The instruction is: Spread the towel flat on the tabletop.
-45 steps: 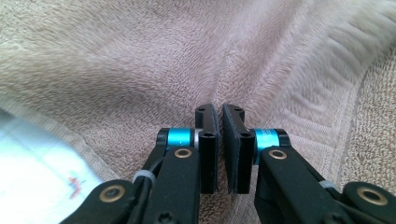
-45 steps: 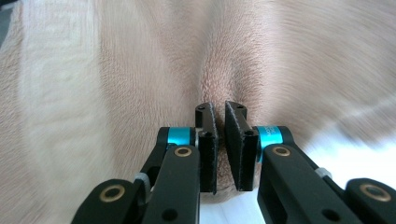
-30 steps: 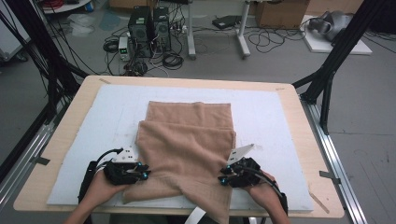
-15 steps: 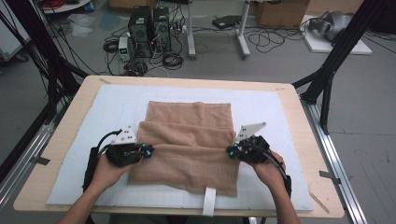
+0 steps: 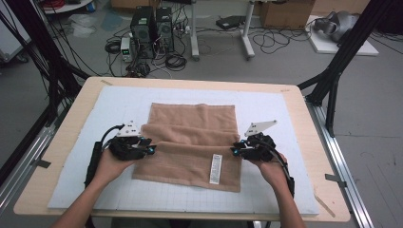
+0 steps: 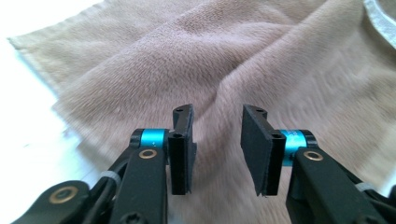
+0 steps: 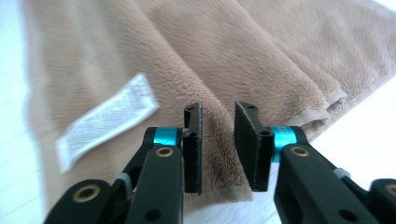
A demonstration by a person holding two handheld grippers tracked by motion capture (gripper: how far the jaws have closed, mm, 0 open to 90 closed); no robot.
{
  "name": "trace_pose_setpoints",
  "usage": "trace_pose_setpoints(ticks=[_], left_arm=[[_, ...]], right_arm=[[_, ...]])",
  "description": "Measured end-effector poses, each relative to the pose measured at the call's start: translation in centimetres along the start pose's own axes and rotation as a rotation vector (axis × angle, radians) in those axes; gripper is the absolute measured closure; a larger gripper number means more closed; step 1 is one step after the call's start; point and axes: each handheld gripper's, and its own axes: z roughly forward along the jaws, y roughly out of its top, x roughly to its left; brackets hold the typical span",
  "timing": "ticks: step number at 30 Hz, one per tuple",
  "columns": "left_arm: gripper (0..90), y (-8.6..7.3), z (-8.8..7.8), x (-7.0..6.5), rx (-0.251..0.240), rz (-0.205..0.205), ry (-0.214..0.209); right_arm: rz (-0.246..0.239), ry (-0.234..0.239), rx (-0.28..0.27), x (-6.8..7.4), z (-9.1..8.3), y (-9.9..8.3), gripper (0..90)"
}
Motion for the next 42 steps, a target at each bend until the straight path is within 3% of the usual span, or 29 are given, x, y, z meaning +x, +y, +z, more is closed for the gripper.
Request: trace_pose_setpoints(ticks=[6, 11, 17, 20, 22, 24, 26, 28, 31, 35, 42], left_arm=[[57.7, -1.6, -2.8, -0.9, -0.035, 0.003, -0.007], [55.3, -2.9, -3.0, -1.6, -0.012, 0.011, -0.035], [57.0, -3.3, -0.6, -2.3, 0.095, 0.055, -0.056], [59.6, -3.6, 0.8, -2.5, 0.177, 0.083, -0.061], [62.4, -3.6, 0.9, -2.3, 0.155, 0.064, -0.071], [74.1, -4.0, 0.8, -2.1, 0.124, 0.041, -0.095], [83.2, -4.3, 0.7, -2.2, 0.106, 0.032, -0.098], [85.3, -4.3, 0.6, -2.4, 0.109, 0.041, -0.1], [86.2, -4.3, 0.1, -2.8, 0.096, 0.059, -0.098], [86.3, -4.3, -1.1, -3.5, 0.076, 0.059, -0.126], [86.2, -4.8, -4.2, -6.0, 0.046, 0.083, -0.138]], right_arm=[[-0.042, 0.018, -0.027, 2.3, -1.9, -0.8, 64.0], [-0.07, 0.056, -0.007, 3.7, -1.7, -1.8, 62.6], [-0.052, 0.103, 0.053, 3.7, 0.7, -3.0, 60.1], [-0.04, 0.123, 0.077, 3.6, 1.9, -3.2, 59.7], [-0.04, 0.135, 0.101, 3.7, 2.8, -3.2, 61.5], [-0.054, 0.111, 0.089, 3.8, 2.9, -3.2, 67.4], [-0.054, 0.106, 0.096, 3.8, 2.8, -3.2, 81.4], [-0.069, 0.128, 0.096, 3.8, 2.8, -3.2, 86.2], [-0.067, 0.145, 0.086, 3.8, 2.7, -3.4, 87.2], [-0.054, 0.185, 0.075, 4.1, 2.2, -3.5, 87.4], [-0.092, 0.21, 0.057, 6.5, 0.2, -3.8, 87.3]])
